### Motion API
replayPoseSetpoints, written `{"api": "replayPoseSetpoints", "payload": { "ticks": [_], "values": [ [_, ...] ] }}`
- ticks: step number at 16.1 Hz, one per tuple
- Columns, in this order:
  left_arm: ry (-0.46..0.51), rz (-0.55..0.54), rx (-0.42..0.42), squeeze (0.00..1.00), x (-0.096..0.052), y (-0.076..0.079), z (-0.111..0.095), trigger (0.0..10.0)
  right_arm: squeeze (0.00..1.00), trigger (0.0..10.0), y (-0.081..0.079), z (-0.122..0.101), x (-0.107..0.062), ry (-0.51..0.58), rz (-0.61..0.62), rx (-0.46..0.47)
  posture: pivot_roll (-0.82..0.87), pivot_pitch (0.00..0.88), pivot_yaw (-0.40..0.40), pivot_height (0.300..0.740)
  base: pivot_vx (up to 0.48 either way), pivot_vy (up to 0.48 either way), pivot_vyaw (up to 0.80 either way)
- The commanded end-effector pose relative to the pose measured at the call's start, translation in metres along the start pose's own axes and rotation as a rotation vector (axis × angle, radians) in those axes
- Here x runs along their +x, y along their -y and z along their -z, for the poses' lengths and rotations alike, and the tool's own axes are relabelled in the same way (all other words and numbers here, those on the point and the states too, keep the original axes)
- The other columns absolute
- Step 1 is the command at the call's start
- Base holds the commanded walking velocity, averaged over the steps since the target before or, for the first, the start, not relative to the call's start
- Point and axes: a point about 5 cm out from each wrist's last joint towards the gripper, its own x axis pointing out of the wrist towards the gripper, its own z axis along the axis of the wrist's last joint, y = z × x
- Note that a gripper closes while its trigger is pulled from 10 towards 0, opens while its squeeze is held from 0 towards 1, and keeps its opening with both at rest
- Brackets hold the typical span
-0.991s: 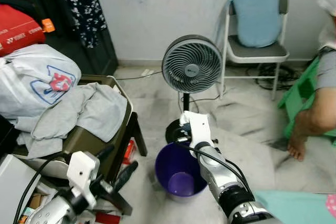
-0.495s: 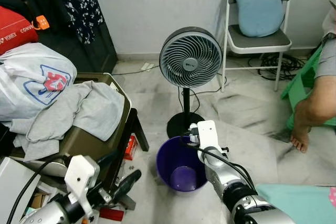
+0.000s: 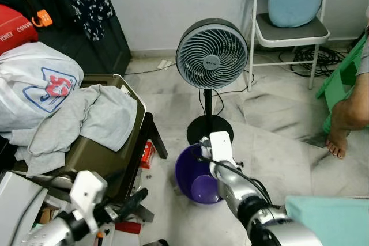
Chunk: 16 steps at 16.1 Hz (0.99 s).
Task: Clean up the room
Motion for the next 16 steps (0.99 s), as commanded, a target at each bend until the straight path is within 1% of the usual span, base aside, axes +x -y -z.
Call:
{"api": "replayPoseSetpoints", "payload": {
  "ticks": [1, 2, 3, 6, 7, 9, 10, 12, 14, 16],
  "values": [
    [-0.035, -0.004, 0.003, 0.00, 0.002, 0.001, 0.012, 10.0, 0.00, 10.0, -0.015, -0.009, 0.000, -0.004, -0.041, 0.026, 0.15, 0.165, 0.142, 0.740, 0.000, 0.000, 0.00],
    [-0.044, -0.003, -0.006, 0.00, 0.007, 0.007, 0.022, 10.0, 0.00, 10.0, -0.019, -0.017, 0.000, 0.006, -0.047, 0.024, 0.16, 0.168, 0.141, 0.740, 0.000, 0.000, 0.00],
    [-0.052, 0.001, -0.018, 0.00, 0.015, 0.016, 0.034, 10.0, 0.00, 10.0, -0.023, -0.022, 0.001, 0.007, -0.050, 0.024, 0.16, 0.170, 0.140, 0.740, 0.000, 0.000, 0.00],
    [-0.061, -0.004, -0.024, 0.00, 0.023, 0.023, 0.047, 10.0, 0.00, 10.0, -0.026, -0.024, 0.000, -0.002, -0.037, 0.021, 0.18, 0.183, 0.140, 0.740, 0.000, 0.000, 0.00],
    [-0.058, -0.004, -0.022, 0.00, 0.024, 0.024, 0.048, 10.0, 0.00, 10.0, -0.028, -0.023, 0.000, -0.005, -0.038, 0.016, 0.18, 0.184, 0.140, 0.740, 0.000, 0.000, 0.00],
    [-0.039, -0.003, -0.009, 0.00, 0.019, 0.023, 0.038, 10.0, 0.00, 10.0, -0.024, -0.013, 0.000, -0.036, -0.008, -0.038, 0.18, 0.192, 0.140, 0.740, 0.000, 0.000, 0.00],
    [-0.033, -0.007, -0.002, 0.00, 0.018, 0.023, 0.038, 10.0, 0.00, 10.0, -0.015, -0.002, -0.001, -0.065, 0.036, -0.063, 0.19, 0.196, 0.140, 0.740, 0.000, 0.000, 0.00],
    [-0.027, -0.021, 0.008, 0.00, 0.016, 0.022, 0.038, 10.0, 0.00, 10.0, -0.005, 0.005, 0.000, -0.079, 0.066, -0.057, 0.19, 0.201, 0.140, 0.740, 0.000, 0.000, 0.00],
    [-0.031, -0.023, 0.006, 0.00, 0.015, 0.023, 0.039, 10.0, 0.00, 10.0, -0.003, 0.007, 0.000, -0.086, 0.063, -0.055, 0.19, 0.208, 0.140, 0.740, 0.000, 0.000, 0.00],
    [-0.034, -0.022, 0.003, 0.00, 0.013, 0.023, 0.038, 10.0, 0.00, 10.0, -0.003, 0.004, 0.000, -0.075, 0.070, -0.063, 0.20, 0.218, 0.143, 0.740, 0.000, 0.000, 0.00]
  ]
}}
